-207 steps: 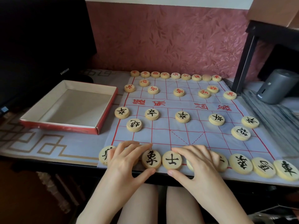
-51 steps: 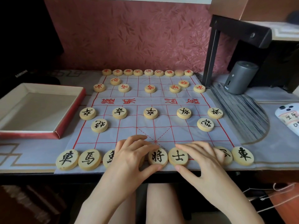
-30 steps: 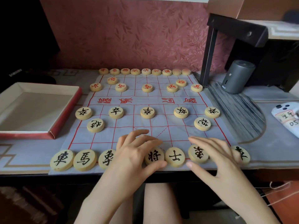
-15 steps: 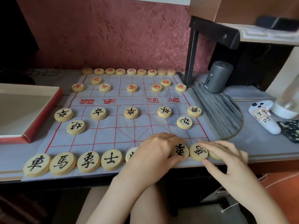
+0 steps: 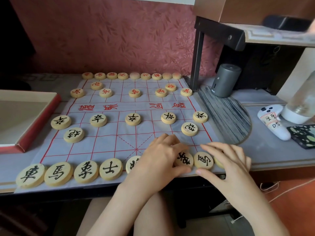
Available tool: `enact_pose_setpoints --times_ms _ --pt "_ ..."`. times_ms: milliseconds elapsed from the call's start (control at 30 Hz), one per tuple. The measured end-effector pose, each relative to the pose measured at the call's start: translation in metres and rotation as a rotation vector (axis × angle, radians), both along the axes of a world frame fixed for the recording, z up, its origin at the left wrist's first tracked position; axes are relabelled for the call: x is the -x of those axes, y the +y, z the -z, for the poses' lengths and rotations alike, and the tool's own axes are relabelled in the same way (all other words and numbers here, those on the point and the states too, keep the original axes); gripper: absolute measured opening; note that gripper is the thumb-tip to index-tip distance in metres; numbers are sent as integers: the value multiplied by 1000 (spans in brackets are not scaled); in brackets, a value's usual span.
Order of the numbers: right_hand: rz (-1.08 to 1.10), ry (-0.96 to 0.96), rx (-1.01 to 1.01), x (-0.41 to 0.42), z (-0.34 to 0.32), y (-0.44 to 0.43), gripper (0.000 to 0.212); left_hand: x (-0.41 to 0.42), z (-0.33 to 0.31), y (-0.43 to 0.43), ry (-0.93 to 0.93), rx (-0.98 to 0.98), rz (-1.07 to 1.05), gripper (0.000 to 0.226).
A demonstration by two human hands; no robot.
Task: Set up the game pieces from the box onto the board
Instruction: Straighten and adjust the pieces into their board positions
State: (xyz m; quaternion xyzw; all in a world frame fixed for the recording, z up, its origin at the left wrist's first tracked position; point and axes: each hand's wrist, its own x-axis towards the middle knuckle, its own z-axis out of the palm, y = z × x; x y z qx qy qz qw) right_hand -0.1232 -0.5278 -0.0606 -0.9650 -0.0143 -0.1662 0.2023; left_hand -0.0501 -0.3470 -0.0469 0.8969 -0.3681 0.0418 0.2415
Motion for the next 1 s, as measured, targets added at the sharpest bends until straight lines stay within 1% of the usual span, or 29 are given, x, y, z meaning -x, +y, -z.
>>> enact_pose_setpoints --times_ms 100,200,267,333,367,467,567,667,767,833,900,967,1000 --pt "-81 17 -57 4 -6 -4 55 2 -4 2 28 0 73 59" --pt "-85 42 -93 8 -9 -7 46 4 -8 6 31 43 148 50" --pt "-64 71 -156 9 -8 -6 53 4 -10 7 38 59 164 47" --pt "-49 71 -147 8 -6 -5 57 5 -11 7 71 64 156 43" --pt "-42 55 -142 6 -6 -4 55 4 -10 6 87 65 143 41" --pt "-56 -5 -32 1 -5 -3 31 1 -6 5 99 56 83 40" --pt "-32 -16 26 -6 -1 -4 48 0 -5 2 88 19 25 47" --pt "-23 -19 0 -6 -1 -3 54 0 -5 1 62 13 17 56" --pt "-38 -31 -70 -3 -5 -7 56 3 -10 5 167 85 87 64" --pt "-42 -11 -101 1 -8 -8 50 3 -14 9 179 79 124 58" --pt "-31 49 -151 3 -9 -8 49 2 -15 12 173 45 133 49" --pt "-22 81 -151 3 -7 -7 50 1 -15 12 204 34 131 46" --pt "-17 68 -138 3 -6 -6 48 0 -15 12 223 31 130 46"
